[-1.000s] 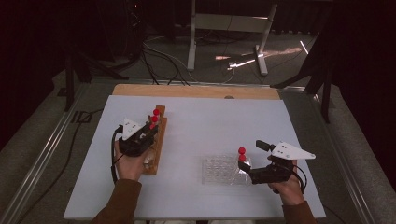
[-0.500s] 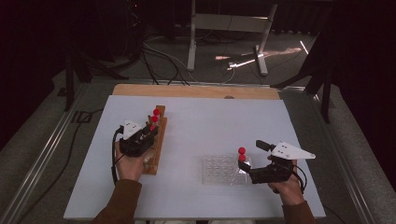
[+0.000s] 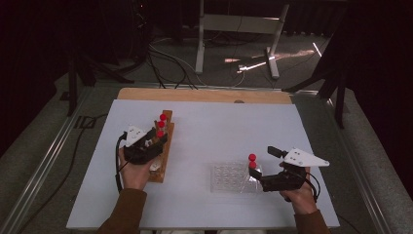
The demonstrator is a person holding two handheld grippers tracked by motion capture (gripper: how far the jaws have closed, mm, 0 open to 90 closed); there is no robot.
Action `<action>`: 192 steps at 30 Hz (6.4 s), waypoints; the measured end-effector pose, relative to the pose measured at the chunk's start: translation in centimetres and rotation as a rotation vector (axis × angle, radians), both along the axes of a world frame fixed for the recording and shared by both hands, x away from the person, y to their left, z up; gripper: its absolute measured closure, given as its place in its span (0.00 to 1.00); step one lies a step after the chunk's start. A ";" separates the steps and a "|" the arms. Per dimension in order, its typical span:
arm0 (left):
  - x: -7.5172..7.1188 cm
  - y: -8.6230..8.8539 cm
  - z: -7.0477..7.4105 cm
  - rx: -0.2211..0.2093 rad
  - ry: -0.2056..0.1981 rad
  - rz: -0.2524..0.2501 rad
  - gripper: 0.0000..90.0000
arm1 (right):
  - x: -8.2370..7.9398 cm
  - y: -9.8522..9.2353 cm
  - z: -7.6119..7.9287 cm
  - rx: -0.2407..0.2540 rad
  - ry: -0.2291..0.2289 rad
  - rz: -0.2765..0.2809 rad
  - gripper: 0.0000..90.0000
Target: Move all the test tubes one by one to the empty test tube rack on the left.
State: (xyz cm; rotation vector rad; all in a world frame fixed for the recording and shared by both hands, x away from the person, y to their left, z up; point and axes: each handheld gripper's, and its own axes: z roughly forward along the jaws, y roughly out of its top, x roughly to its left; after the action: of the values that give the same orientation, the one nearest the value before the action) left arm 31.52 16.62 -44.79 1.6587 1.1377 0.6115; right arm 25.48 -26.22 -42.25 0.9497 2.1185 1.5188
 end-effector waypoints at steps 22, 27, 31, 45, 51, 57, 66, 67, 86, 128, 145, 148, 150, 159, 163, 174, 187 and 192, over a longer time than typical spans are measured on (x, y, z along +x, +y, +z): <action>-2.4 -0.1 2.1 -0.100 -0.074 -0.025 0.02 | -0.7 0.2 -2.7 -0.053 0.017 -0.035 0.28; -2.6 -0.2 2.3 -0.111 -0.077 -0.033 0.02 | -1.0 0.4 -3.5 -0.079 0.011 -0.041 0.50; -2.7 -0.4 2.3 -0.112 -0.075 -0.037 0.02 | -0.8 0.5 -4.0 -0.086 0.028 -0.033 0.64; -2.9 -0.8 2.5 -0.120 -0.080 -0.058 0.03 | -0.3 0.7 -5.1 -0.123 0.048 -0.012 0.82; -3.0 -0.8 2.6 -0.122 -0.085 -0.067 0.03 | -0.4 0.6 -4.9 -0.111 0.033 -0.012 0.83; -3.0 -0.9 2.7 -0.125 -0.086 -0.076 0.03 | -0.6 0.3 -4.1 -0.084 0.020 -0.010 0.83; -3.2 -1.3 3.0 -0.128 -0.091 -0.104 0.05 | -0.9 -0.1 -2.8 -0.055 -0.014 -0.007 0.83; -3.2 -1.4 3.1 -0.128 -0.091 -0.111 0.05 | -0.9 -0.2 -2.6 -0.052 -0.016 -0.006 0.83; -4.0 -3.3 4.8 -0.123 -0.108 -0.237 0.06 | -1.6 0.0 -0.4 -0.023 -0.070 0.036 0.83; -6.4 -13.5 6.8 -0.054 -0.077 -0.605 0.26 | -1.7 4.6 0.5 -0.040 -0.035 0.128 0.83; -5.6 -16.0 5.7 -0.033 -0.037 -0.660 0.74 | -1.7 5.0 0.4 -0.042 -0.030 0.155 0.83; -5.7 -16.1 5.7 -0.029 -0.040 -0.660 0.78 | -1.7 5.0 0.3 -0.042 -0.026 0.154 0.83; -5.7 -16.0 5.7 -0.031 -0.041 -0.655 0.78 | -1.7 5.0 0.3 -0.040 -0.026 0.153 0.83; -5.3 -15.2 6.1 -0.059 -0.052 -0.604 0.79 | -1.5 4.9 0.3 -0.034 -0.029 0.149 0.51; -5.1 -14.5 6.3 -0.067 -0.061 -0.574 0.79 | -1.4 4.8 0.3 -0.032 -0.030 0.122 0.36; -4.5 -12.3 6.7 -0.088 -0.067 -0.504 0.79 | -0.8 4.0 0.3 0.005 -0.012 0.007 0.05; -3.7 -9.6 7.3 -0.095 -0.071 -0.412 0.79 | -0.6 3.0 0.2 0.005 -0.016 -0.032 0.00; -3.4 -8.5 7.6 -0.088 -0.083 -0.373 0.79 | -0.5 2.8 0.2 0.007 -0.022 -0.042 0.00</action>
State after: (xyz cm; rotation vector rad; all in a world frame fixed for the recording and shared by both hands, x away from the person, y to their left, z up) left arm 28.11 8.17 -37.20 1.6960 0.7570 0.3815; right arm 24.94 -23.39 -42.03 0.9694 2.0670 1.5098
